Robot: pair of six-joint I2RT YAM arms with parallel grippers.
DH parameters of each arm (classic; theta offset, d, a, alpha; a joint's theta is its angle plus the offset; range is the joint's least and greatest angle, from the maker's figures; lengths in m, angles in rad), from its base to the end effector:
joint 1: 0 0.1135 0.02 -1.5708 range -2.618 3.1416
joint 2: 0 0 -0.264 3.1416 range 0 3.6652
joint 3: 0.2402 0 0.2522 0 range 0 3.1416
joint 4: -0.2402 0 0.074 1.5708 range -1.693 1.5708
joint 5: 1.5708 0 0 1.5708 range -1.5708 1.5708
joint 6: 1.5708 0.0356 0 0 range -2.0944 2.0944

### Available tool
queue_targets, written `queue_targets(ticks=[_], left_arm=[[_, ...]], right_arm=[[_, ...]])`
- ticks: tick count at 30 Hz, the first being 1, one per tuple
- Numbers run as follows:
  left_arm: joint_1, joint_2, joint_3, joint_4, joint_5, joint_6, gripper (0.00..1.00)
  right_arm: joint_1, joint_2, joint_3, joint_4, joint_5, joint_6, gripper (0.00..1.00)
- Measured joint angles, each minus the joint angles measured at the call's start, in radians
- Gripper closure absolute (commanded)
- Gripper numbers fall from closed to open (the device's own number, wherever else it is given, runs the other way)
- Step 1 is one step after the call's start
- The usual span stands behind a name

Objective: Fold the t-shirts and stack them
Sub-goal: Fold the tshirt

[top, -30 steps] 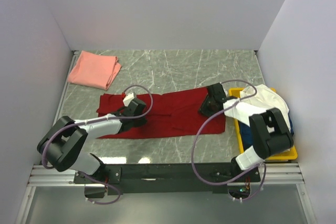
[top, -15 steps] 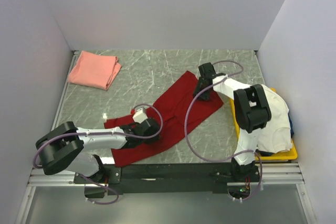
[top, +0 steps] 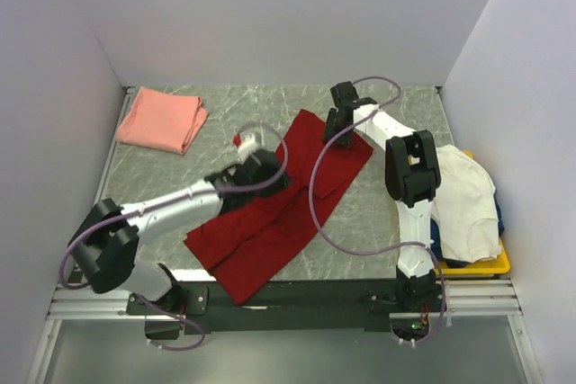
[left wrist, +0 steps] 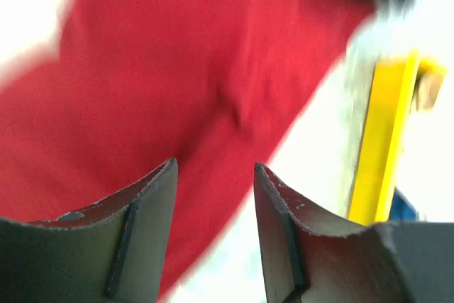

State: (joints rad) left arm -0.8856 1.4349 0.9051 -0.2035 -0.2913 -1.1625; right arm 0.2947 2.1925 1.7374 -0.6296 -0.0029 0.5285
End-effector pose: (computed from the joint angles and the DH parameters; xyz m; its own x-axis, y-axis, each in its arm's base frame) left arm 0.2017 -0.2307 0.2307 -0.7250 -0.5022 -0.4714 -0.1479 0.7819 -0.6056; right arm 0.4510 0.1370 0.1774 -0.8777 0.2605 -0.4022 0.1747 0.9555 0.2378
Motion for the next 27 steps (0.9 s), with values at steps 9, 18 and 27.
queue_targets(ticks=[9, 18, 27], left_arm=[[0.262, 0.351, 0.443, 0.047, 0.095, 0.507, 0.37], [0.331, 0.715, 0.784, -0.021, 0.281, 0.839, 0.32], [0.397, 0.91, 0.969, -0.099, 0.459, 0.961, 0.31]], right_arm=[[-0.039, -0.339, -0.257, 0.038, 0.0, 0.015, 0.45], [-0.067, -0.631, -0.724, 0.208, -0.02, 0.097, 0.45], [-0.093, -0.629, -0.848, 0.312, -0.024, 0.151, 0.47]])
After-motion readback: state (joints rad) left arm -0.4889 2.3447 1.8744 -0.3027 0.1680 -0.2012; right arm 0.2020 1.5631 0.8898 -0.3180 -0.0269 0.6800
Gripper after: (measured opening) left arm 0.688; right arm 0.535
